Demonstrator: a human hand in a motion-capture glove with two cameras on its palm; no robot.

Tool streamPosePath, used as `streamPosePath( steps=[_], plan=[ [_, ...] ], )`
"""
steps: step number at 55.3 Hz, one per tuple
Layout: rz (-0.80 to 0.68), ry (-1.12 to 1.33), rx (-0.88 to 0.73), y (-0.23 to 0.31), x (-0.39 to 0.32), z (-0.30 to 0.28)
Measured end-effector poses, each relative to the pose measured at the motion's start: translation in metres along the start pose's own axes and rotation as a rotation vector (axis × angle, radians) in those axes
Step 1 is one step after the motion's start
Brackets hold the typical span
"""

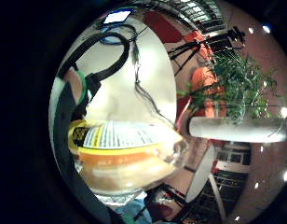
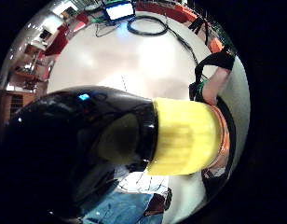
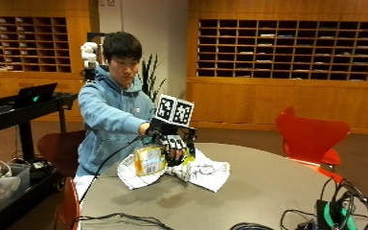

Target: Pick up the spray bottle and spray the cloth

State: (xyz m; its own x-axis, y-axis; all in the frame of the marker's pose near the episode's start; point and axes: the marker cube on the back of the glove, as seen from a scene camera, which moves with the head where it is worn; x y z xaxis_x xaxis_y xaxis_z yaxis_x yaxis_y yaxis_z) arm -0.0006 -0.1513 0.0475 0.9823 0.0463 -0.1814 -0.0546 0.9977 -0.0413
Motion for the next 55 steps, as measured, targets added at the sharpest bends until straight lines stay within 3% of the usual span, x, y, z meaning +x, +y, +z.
streamPosePath(
  steps=[21,34,45,55],
  plan=[
    [0.009,0.025,0.059,0.004,0.010,-0.031],
    [0.003,-0.017,0.014,0.004,0.008,-0.017],
    [-0.044,-0.192,0.039,0.009,-0.002,-0.032],
    [-0.140,-0.536,0.103,0.027,-0.026,-0.078]
  ],
)
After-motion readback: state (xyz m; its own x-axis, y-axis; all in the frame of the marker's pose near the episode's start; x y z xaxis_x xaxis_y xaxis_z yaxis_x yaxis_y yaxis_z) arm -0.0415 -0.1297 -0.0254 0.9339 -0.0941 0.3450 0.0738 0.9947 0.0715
